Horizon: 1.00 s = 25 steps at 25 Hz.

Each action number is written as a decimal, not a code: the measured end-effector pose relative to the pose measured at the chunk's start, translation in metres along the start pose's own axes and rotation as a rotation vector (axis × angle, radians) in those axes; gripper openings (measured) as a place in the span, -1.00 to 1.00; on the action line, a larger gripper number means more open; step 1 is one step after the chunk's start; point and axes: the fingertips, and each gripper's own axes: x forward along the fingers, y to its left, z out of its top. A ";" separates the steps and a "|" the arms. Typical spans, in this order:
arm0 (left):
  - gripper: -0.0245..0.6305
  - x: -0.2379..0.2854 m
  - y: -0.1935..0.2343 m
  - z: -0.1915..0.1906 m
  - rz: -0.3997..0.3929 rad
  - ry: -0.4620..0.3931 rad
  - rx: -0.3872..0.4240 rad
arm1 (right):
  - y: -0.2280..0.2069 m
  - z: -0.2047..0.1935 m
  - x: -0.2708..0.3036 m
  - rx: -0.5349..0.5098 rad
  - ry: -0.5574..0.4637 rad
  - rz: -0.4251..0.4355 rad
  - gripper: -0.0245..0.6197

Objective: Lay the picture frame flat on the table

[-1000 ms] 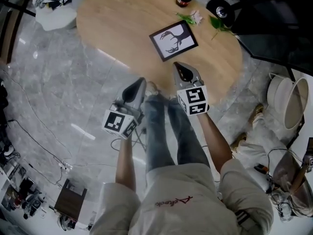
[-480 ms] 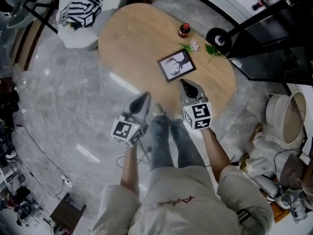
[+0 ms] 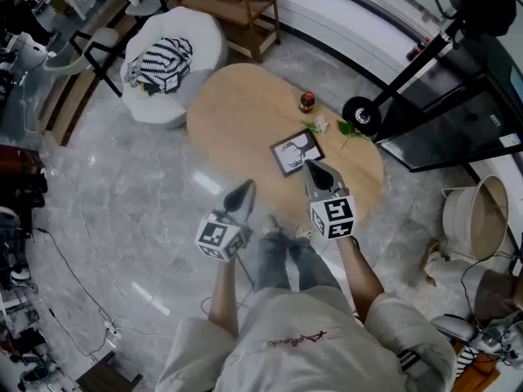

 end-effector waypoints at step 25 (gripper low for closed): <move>-0.93 -0.042 -0.046 0.108 0.014 -0.109 0.080 | 0.012 0.106 -0.093 -0.023 -0.117 -0.037 -0.91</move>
